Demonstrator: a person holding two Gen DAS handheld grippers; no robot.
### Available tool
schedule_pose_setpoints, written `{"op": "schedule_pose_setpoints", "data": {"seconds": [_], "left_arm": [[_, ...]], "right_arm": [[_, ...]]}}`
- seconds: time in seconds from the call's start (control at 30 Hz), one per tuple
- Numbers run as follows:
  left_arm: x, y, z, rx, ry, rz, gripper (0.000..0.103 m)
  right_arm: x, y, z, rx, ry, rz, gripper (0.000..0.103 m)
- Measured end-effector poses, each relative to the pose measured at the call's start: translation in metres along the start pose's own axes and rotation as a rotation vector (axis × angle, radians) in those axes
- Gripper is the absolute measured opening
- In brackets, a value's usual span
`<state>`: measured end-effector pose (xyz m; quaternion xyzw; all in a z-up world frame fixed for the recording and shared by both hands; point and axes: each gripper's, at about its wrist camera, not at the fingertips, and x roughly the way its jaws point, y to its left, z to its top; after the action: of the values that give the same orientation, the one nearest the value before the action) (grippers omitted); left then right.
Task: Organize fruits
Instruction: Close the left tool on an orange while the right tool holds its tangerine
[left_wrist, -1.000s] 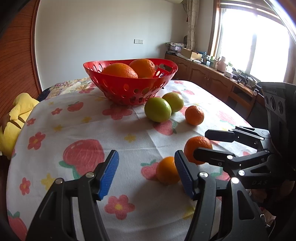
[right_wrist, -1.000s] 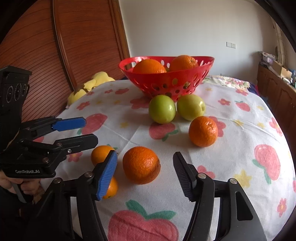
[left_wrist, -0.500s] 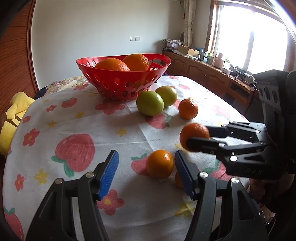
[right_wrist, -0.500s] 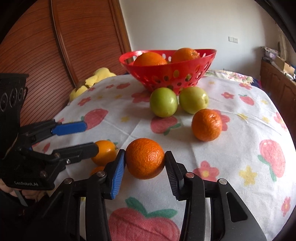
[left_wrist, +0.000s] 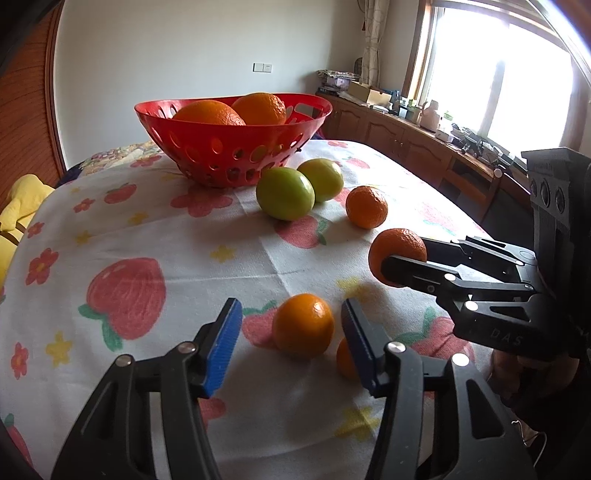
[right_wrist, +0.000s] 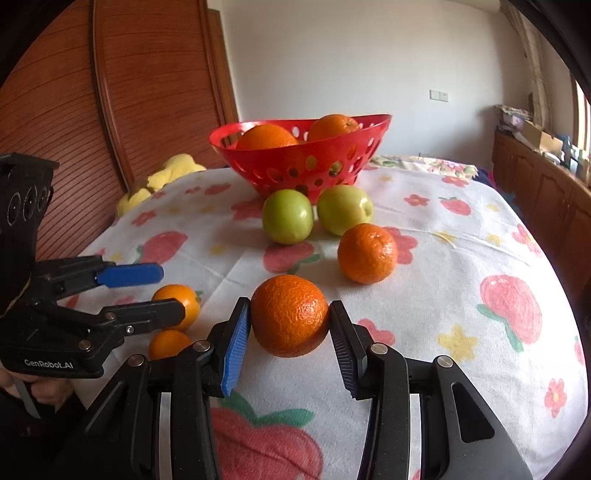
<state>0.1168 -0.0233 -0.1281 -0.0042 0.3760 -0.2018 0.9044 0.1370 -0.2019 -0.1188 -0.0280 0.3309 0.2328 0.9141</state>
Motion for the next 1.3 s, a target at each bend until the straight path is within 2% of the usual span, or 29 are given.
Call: {"op": "schedule_pose_setpoints", "data": {"seconds": [0.37, 0.43, 0.47, 0.5, 1.3], "left_arm": [[0.007, 0.001, 0.001, -0.012, 0.014, 0.004, 0.051], [0.007, 0.001, 0.001, -0.011, 0.013, -0.004, 0.045], [0.007, 0.001, 0.000, -0.009, 0.014, -0.015, 0.035], [0.007, 0.000, 0.000, -0.006, 0.014, -0.010, 0.034], [-0.017, 0.028, 0.014, -0.039, -0.056, 0.074, 0.034]], "right_arm": [[0.002, 0.002, -0.001, -0.010, 0.005, 0.001, 0.043], [0.002, 0.001, -0.001, -0.007, 0.004, -0.002, 0.043], [0.002, 0.001, -0.001, -0.006, 0.003, -0.001, 0.043], [0.002, 0.001, -0.001, -0.005, 0.004, 0.000, 0.043], [0.002, 0.001, -0.001, 0.000, 0.002, -0.002, 0.043]]}}
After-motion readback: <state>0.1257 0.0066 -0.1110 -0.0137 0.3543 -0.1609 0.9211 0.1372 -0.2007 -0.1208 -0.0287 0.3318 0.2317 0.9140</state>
